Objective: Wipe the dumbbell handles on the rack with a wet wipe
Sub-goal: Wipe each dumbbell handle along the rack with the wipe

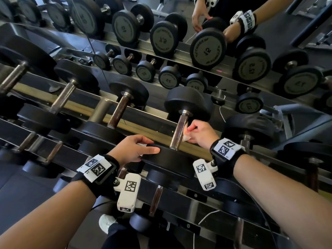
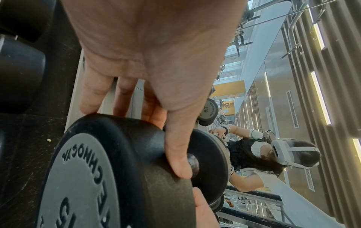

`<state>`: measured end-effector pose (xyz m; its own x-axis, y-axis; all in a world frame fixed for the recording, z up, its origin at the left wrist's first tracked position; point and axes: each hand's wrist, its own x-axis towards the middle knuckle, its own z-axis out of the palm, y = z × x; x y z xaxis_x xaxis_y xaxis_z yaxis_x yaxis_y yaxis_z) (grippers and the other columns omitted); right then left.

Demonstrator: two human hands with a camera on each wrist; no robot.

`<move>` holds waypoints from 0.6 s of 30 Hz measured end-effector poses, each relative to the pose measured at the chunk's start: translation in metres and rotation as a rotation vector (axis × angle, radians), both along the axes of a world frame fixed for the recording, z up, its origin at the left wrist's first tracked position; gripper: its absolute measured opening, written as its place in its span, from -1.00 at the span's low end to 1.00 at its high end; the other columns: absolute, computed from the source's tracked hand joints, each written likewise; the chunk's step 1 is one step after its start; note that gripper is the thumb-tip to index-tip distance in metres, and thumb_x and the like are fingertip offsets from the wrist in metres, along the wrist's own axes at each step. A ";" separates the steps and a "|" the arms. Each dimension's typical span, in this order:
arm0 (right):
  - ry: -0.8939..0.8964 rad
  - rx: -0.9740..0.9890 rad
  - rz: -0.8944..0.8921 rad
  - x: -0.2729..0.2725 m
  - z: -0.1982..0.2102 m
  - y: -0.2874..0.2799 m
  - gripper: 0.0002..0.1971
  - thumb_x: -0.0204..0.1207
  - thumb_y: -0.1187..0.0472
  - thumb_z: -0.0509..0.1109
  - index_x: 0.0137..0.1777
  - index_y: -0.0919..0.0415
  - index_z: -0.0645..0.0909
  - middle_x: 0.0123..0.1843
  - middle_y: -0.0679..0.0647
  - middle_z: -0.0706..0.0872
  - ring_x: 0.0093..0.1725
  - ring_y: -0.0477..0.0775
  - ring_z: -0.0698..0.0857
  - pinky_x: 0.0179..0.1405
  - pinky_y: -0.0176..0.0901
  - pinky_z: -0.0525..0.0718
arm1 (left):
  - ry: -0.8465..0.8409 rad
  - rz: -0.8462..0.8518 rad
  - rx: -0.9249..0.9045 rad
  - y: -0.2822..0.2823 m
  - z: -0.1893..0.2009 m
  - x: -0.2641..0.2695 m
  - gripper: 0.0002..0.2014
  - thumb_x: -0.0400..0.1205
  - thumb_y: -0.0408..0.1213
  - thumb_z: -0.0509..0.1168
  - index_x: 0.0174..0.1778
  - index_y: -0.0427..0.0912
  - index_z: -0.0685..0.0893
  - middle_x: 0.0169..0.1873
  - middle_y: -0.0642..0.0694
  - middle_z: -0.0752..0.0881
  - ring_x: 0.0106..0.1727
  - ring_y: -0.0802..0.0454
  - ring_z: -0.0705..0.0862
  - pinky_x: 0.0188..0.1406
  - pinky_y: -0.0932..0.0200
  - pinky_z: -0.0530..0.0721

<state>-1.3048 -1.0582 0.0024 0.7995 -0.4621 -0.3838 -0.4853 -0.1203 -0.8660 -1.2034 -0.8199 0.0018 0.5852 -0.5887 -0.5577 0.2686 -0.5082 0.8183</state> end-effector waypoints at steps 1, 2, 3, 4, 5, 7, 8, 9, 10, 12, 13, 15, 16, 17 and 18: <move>0.016 -0.010 0.042 -0.004 -0.003 0.003 -0.73 0.57 0.46 0.42 -0.28 0.19 0.47 -0.12 0.40 0.72 -0.08 0.28 0.76 -0.05 0.03 0.81 | 0.003 0.005 -0.006 0.000 0.000 0.000 -0.51 0.23 -0.07 0.65 0.06 -0.07 0.75 -0.12 -0.03 0.78 -0.26 0.16 0.82 -0.38 0.32 0.70; 0.042 -0.018 0.104 -0.009 -0.007 0.005 -0.72 0.56 0.47 0.42 -0.28 0.17 0.48 -0.20 0.29 0.70 -0.15 0.22 0.73 -0.12 -0.05 0.78 | 0.007 0.009 -0.011 0.000 -0.001 0.000 -0.49 0.20 -0.06 0.66 0.05 -0.07 0.75 -0.13 -0.03 0.78 -0.25 0.16 0.83 -0.38 0.32 0.70; 0.069 -0.035 0.182 -0.014 -0.010 0.008 -0.72 0.54 0.48 0.43 -0.29 0.14 0.51 -0.24 0.17 0.68 -0.21 0.12 0.69 -0.17 -0.13 0.73 | 0.010 0.011 -0.016 0.001 -0.001 0.001 -0.49 0.19 -0.05 0.66 0.04 -0.07 0.76 -0.13 -0.03 0.79 -0.24 0.14 0.83 -0.38 0.31 0.70; 0.090 -0.047 0.262 -0.017 -0.012 0.009 -0.70 0.51 0.50 0.44 -0.31 0.13 0.53 -0.26 0.09 0.68 -0.23 0.06 0.66 -0.17 -0.17 0.67 | 0.013 0.011 -0.020 0.001 -0.002 0.001 -0.49 0.18 -0.05 0.66 0.03 -0.07 0.76 -0.14 -0.03 0.79 -0.23 0.12 0.84 -0.37 0.30 0.71; 0.105 -0.042 0.317 -0.018 -0.014 0.009 -0.69 0.49 0.51 0.47 -0.33 0.12 0.55 -0.26 0.06 0.69 -0.23 0.03 0.65 -0.14 -0.17 0.63 | 0.015 0.013 -0.024 0.001 -0.003 0.001 -0.50 0.18 -0.06 0.66 0.02 -0.07 0.76 -0.15 -0.04 0.80 -0.22 0.11 0.84 -0.37 0.30 0.71; 0.159 -0.064 0.302 -0.014 -0.013 0.001 -0.71 0.47 0.46 0.51 -0.34 0.12 0.58 -0.27 0.08 0.71 -0.22 0.08 0.66 -0.09 -0.10 0.63 | 0.016 0.017 -0.032 0.002 -0.004 0.001 -0.49 0.18 -0.06 0.66 0.02 -0.08 0.76 -0.16 -0.04 0.80 -0.23 0.09 0.84 -0.37 0.29 0.72; 0.189 -0.103 0.231 -0.009 -0.013 -0.006 -0.74 0.48 0.43 0.51 -0.32 0.11 0.59 -0.28 0.10 0.70 -0.21 0.10 0.67 -0.06 -0.02 0.67 | 0.015 0.018 -0.033 0.002 -0.005 0.001 -0.49 0.18 -0.06 0.66 0.03 -0.08 0.76 -0.16 -0.04 0.80 -0.23 0.09 0.84 -0.37 0.28 0.72; 0.192 -0.126 0.138 -0.004 -0.012 -0.012 -0.76 0.48 0.42 0.50 -0.30 0.11 0.59 -0.28 0.11 0.69 -0.20 0.14 0.68 0.00 0.06 0.71 | 0.013 0.017 -0.032 0.002 -0.006 0.001 -0.48 0.17 -0.04 0.66 0.03 -0.08 0.76 -0.15 -0.04 0.80 -0.22 0.09 0.84 -0.35 0.27 0.71; 0.168 -0.130 0.061 0.000 -0.012 -0.015 -0.76 0.47 0.43 0.49 -0.29 0.11 0.59 -0.27 0.13 0.69 -0.18 0.19 0.70 0.06 0.14 0.72 | 0.012 0.016 -0.032 0.002 -0.006 0.001 -0.47 0.16 -0.03 0.66 0.04 -0.07 0.76 -0.14 -0.04 0.80 -0.20 0.08 0.84 -0.34 0.27 0.71; 0.108 -0.146 0.020 0.005 -0.012 -0.011 -0.75 0.48 0.43 0.46 -0.30 0.11 0.56 -0.26 0.13 0.68 -0.12 0.26 0.72 0.14 0.22 0.70 | 0.007 0.016 -0.028 0.002 -0.006 0.001 -0.44 0.14 0.00 0.66 0.05 -0.06 0.76 -0.11 -0.05 0.80 -0.19 0.07 0.84 -0.33 0.26 0.71; 0.097 -0.156 0.034 0.005 -0.015 -0.007 -0.74 0.50 0.43 0.45 -0.32 0.11 0.54 -0.29 0.09 0.66 -0.14 0.22 0.70 0.12 0.22 0.69 | 0.001 0.016 -0.024 0.002 -0.006 0.001 -0.43 0.13 0.02 0.66 0.05 -0.05 0.75 -0.10 -0.06 0.79 -0.18 0.06 0.83 -0.32 0.24 0.71; 0.101 -0.162 0.090 -0.001 -0.021 0.000 -0.71 0.49 0.39 0.47 -0.35 0.06 0.54 -0.35 0.00 0.62 -0.24 0.10 0.62 0.02 0.14 0.65 | 0.000 0.018 -0.023 0.002 -0.006 0.001 -0.41 0.11 0.02 0.66 0.05 -0.06 0.75 -0.08 -0.08 0.79 -0.14 0.03 0.83 -0.30 0.22 0.72; 0.108 -0.155 0.129 -0.005 -0.024 0.004 -0.71 0.48 0.37 0.50 -0.38 0.06 0.55 -0.35 -0.04 0.63 -0.26 0.05 0.60 -0.02 0.08 0.61 | 0.005 0.022 -0.027 0.002 -0.005 0.001 -0.40 0.11 0.01 0.66 0.05 -0.07 0.75 -0.07 -0.09 0.79 -0.13 0.03 0.83 -0.30 0.21 0.72; 0.116 -0.151 0.171 -0.010 -0.024 0.006 -0.71 0.46 0.36 0.51 -0.40 0.04 0.58 -0.34 -0.06 0.65 -0.26 0.02 0.61 -0.02 0.02 0.60 | 0.012 0.026 -0.032 0.001 -0.004 0.000 -0.41 0.11 -0.01 0.66 0.05 -0.08 0.75 -0.06 -0.10 0.79 -0.13 0.03 0.84 -0.29 0.21 0.73; 0.120 -0.153 0.213 -0.014 -0.023 0.008 -0.70 0.44 0.36 0.52 -0.43 0.02 0.60 -0.31 -0.08 0.68 -0.23 0.00 0.64 0.01 -0.02 0.62 | 0.017 0.027 -0.036 0.001 -0.004 -0.001 -0.42 0.12 -0.03 0.66 0.05 -0.09 0.74 -0.04 -0.10 0.79 -0.12 0.02 0.84 -0.29 0.21 0.74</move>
<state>-1.3189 -1.0500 -0.0208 0.8378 -0.3481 -0.4206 -0.5331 -0.3553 -0.7679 -1.2041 -0.8192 -0.0018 0.5917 -0.5928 -0.5463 0.2960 -0.4705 0.8313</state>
